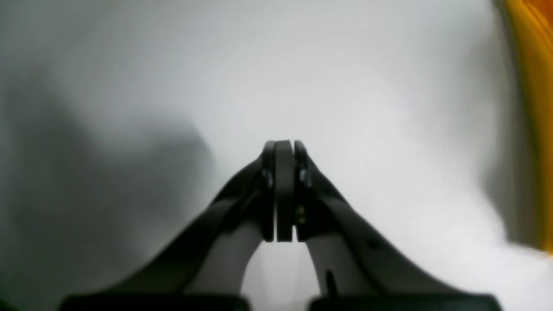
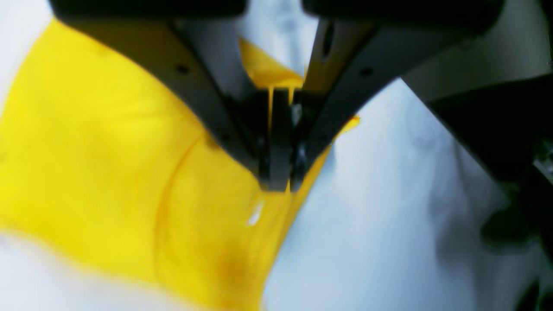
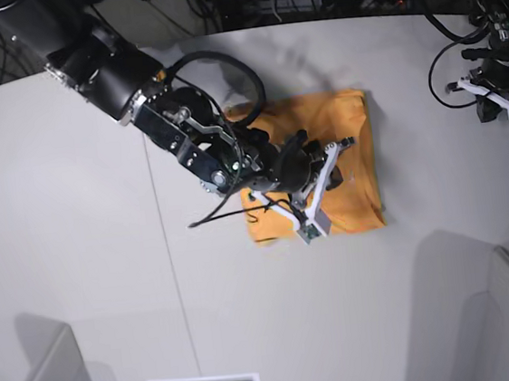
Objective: Fold the T-shirt properly
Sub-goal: 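Press and smooth the folded layers with the right gripper, then grasp the folded shirt's edge with the left gripper and release the right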
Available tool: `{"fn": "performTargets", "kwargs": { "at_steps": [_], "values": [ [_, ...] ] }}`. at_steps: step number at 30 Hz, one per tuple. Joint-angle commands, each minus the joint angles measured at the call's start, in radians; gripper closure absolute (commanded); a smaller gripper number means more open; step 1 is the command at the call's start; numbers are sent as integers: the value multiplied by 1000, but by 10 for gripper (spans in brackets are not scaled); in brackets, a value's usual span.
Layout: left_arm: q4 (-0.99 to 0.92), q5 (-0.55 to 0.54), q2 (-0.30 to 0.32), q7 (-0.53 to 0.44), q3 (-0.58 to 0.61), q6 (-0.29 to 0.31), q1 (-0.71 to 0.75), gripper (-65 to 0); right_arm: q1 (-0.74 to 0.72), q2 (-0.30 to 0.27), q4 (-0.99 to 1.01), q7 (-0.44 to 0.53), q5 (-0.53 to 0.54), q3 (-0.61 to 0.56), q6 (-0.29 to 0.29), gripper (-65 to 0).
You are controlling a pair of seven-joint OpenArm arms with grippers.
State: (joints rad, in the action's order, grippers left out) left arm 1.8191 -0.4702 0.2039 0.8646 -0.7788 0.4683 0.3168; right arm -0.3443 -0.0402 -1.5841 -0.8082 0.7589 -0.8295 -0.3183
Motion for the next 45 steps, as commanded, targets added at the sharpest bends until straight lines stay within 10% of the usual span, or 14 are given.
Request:
{"fn": "performTargets", "kwargs": {
  "at_steps": [1, 6, 21, 34, 41, 45],
  "values": [
    [32, -69, 7, -20, -9, 0, -2, 0, -3, -8, -20, 17, 0, -1, 5, 0],
    [34, -272, 9, -20, -11, -36, -3, 0, 103, -11, -20, 19, 0, -4, 5, 0],
    [26, -282, 29, -20, -20, -89, 3, 0, 57, 73, 209, 200, -2, -305, 6, 0],
    [15, -284, -62, -21, 135, -90, -74, -2, 127, -157, -221, 72, 1, 17, 5, 0],
    [-65, -286, -113, -20, 184, -84, -121, -594, 158, -251, -258, 82, 3, 49, 5, 0],
    [-177, -284, -113, -21, 272, -87, -150, -650, 164, -258, -261, 80, 3, 49, 5, 0]
  ]
}}
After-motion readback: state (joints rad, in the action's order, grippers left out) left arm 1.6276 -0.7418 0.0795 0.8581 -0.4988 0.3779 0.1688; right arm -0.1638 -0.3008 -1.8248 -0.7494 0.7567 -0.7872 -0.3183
